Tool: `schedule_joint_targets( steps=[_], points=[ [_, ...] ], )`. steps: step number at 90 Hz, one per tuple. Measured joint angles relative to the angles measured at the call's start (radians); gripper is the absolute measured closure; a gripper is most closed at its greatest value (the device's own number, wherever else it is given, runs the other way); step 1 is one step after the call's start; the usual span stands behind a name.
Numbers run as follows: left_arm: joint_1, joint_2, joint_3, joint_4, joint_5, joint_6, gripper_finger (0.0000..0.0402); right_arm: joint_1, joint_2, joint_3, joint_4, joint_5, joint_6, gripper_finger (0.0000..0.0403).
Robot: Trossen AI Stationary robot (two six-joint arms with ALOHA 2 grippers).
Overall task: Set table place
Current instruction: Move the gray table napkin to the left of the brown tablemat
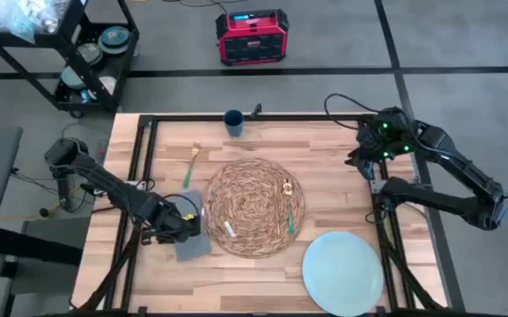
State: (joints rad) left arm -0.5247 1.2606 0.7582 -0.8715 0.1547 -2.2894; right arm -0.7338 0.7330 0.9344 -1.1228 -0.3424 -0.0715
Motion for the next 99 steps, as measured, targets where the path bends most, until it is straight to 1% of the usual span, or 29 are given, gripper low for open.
schedule_joint_targets(
  steps=[9, 13, 17, 22, 29, 36, 38, 41, 44, 49, 54, 60, 65, 69, 76, 85, 99],
  points=[
    [0.001, 0.0, 0.0, 0.012, -0.008, -0.001, 0.0311, 0.0, 0.0, 0.0, -0.001, 0.0, -0.003, 0.0227],
    [0.012, 0.0, 0.0, 0.038, -0.037, 0.002, 0.0308, 0.0, 0.0, 0.0, -0.001, 0.001, -0.01, 0.0219],
    [0.03, 0.0, 0.0, 0.064, -0.09, 0.012, 0.0305, 0.0, 0.0, 0.0, 0.0, 0.001, -0.019, 0.0213],
    [0.054, 0.0, 0.0, 0.077, -0.138, 0.028, 0.0303, 0.0, 0.003, 0.0, 0.001, 0.001, -0.031, 0.0209],
    [0.095, 0.0, -0.005, 0.075, -0.148, 0.045, 0.0313, 0.0, 0.01, 0.0, 0.0, 0.004, -0.031, 0.0213],
    [0.132, 0.001, -0.007, 0.076, -0.153, 0.048, 0.0344, 0.0, 0.019, 0.0, 0.001, 0.006, -0.039, 0.0233],
    [0.144, 0.001, -0.007, 0.08, -0.158, 0.048, 0.0358, 0.0, 0.022, 0.0, 0.001, 0.006, -0.046, 0.024],
    [0.165, 0.001, -0.008, 0.099, -0.173, 0.055, 0.0379, 0.0, 0.026, 0.0, 0.001, 0.006, -0.057, 0.0252],
    [0.19, 0.001, -0.008, 0.133, -0.197, 0.068, 0.0389, -0.002, 0.029, 0.0, 0.001, 0.007, -0.061, 0.0264],
    [0.231, 0.001, -0.008, 0.198, -0.255, 0.097, 0.0394, -0.002, 0.035, 0.0, -0.002, 0.007, -0.063, 0.0285],
    [0.27, 0.004, -0.008, 0.266, -0.32, 0.158, 0.0398, -0.001, 0.039, -0.001, -0.006, 0.007, -0.068, 0.0309],
    [0.315, 0.034, -0.007, 0.343, -0.368, 0.213, 0.04, 0.0, 0.039, -0.003, -0.007, 0.007, -0.067, 0.0344],
    [0.344, 0.075, -0.007, 0.396, -0.369, 0.252, 0.0401, 0.0, 0.04, -0.006, -0.006, 0.007, -0.062, 0.0378],
    [0.365, 0.122, -0.006, 0.454, -0.365, 0.277, 0.0401, 0.0, 0.039, -0.008, -0.01, 0.008, -0.061, 0.0392],
    [0.393, 0.22, 0.026, 0.493, -0.333, 0.322, 0.0401, 0.0, 0.039, -0.008, -0.018, 0.007, -0.061, 0.0395],
    [0.427, 0.343, 0.105, 0.502, -0.282, 0.423, 0.0401, -0.002, 0.039, -0.008, -0.028, 0.008, -0.061, 0.0401],
    [0.461, 0.48, 0.223, 0.493, -0.194, 0.552, 0.0401, -0.002, 0.038, -0.008, -0.048, 0.009, -0.061, 0.0402]
  ],
)
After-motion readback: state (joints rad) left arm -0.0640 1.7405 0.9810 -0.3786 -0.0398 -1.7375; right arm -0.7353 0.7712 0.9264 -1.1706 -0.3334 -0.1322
